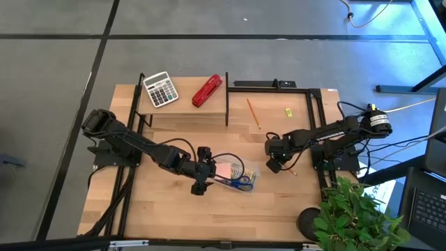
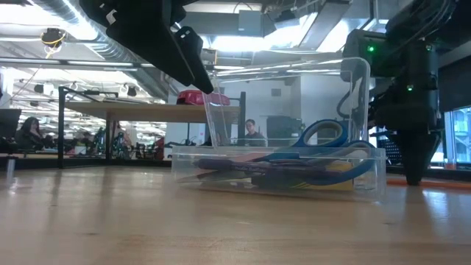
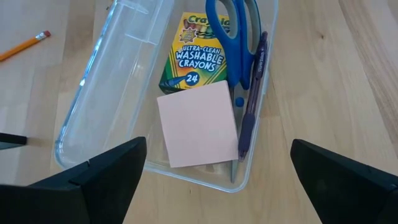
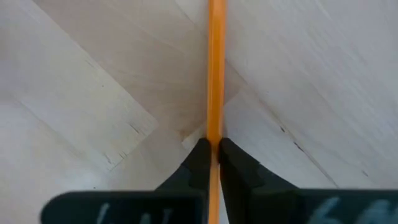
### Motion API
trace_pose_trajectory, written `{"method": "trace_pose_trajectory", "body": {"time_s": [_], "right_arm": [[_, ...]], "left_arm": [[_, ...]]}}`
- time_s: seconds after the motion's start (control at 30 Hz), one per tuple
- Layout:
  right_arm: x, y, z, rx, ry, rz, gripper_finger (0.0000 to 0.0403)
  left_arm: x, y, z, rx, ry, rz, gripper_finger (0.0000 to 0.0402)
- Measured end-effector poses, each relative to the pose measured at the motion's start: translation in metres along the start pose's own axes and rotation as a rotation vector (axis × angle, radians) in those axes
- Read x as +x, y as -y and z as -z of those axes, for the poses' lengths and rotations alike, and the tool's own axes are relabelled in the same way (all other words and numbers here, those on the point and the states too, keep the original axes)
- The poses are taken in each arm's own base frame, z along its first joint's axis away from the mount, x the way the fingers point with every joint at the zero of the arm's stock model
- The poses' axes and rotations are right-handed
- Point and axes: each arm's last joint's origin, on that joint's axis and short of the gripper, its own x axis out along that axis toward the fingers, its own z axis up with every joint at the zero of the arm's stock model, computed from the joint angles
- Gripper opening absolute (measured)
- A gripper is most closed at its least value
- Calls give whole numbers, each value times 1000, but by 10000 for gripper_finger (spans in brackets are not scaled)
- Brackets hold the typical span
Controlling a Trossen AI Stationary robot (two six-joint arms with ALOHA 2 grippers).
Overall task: Pack school essentials
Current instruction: Put the bottom orange pencil into the transparent supply box
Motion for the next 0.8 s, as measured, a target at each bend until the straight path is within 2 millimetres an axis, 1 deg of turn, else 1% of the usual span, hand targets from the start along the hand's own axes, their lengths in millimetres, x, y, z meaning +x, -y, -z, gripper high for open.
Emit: {"method": "trace_pose_trajectory", "body": {"time_s": [0.13,0.3,0.4,0.47,0.57,0.67,0.8], "right_arm": [[-2,-1,-1,-1,-7,5,21],[-13,-8,-6,-21,-34,18,19],[-20,-14,-11,-24,-13,-13,19],[-24,-15,-12,-20,-21,-4,19],[-35,-21,-18,-11,-5,-20,19],[-49,-23,-20,-1,-22,20,19],[-71,-27,-25,-18,-1,80,19]], "left_arm": [[0,0,0,0,0,0,393],[0,0,0,0,0,0,393],[0,0,0,0,-1,0,393],[0,0,0,1,-1,1,393],[0,1,0,2,-2,1,393],[0,0,0,2,-2,1,393],[0,0,0,2,-2,1,393]]}}
